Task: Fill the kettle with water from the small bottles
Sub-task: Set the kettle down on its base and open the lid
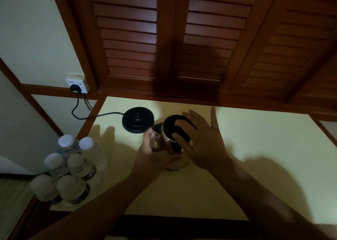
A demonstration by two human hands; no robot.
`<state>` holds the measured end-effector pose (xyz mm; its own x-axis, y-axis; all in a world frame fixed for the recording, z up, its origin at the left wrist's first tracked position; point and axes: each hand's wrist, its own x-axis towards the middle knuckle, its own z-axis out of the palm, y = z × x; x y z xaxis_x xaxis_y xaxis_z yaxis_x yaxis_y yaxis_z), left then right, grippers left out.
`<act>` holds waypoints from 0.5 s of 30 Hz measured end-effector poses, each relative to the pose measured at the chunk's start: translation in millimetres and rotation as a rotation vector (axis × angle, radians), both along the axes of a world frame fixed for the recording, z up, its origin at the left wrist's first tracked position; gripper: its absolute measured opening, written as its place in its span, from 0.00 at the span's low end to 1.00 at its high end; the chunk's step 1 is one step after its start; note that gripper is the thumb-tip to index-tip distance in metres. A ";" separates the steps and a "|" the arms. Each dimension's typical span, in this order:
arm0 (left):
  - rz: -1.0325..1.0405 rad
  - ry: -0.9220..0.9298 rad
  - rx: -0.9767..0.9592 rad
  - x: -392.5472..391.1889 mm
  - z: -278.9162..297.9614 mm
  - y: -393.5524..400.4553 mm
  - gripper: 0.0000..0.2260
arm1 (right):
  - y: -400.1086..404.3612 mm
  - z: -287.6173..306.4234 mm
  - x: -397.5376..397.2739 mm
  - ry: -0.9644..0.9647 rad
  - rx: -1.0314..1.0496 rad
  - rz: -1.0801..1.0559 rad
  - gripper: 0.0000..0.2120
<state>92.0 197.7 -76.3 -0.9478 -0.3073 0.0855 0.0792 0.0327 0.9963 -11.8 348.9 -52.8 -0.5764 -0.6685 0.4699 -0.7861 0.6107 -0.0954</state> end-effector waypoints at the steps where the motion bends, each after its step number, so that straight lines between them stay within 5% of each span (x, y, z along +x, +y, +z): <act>1: 0.003 -0.007 -0.003 -1.5 -2.6 -1.2 0.37 | 0.6 0.9 0.9 -0.033 -0.030 -0.005 0.23; 8: -0.009 -0.023 -0.040 -4.5 -13.2 -9.1 0.40 | 10.9 5.9 3.4 -0.345 -0.328 -0.117 0.32; 15: 0.013 -0.115 -0.145 -5.2 -14.7 -16.2 0.45 | 26.7 -1.0 19.8 -0.555 -0.761 -0.167 0.23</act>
<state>86.8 181.5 -91.0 -0.9497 -0.3123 0.0211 -0.0363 0.1766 0.9836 8.0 375.6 -53.8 -0.9080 -0.1851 0.3758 -0.4177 0.3316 -0.8459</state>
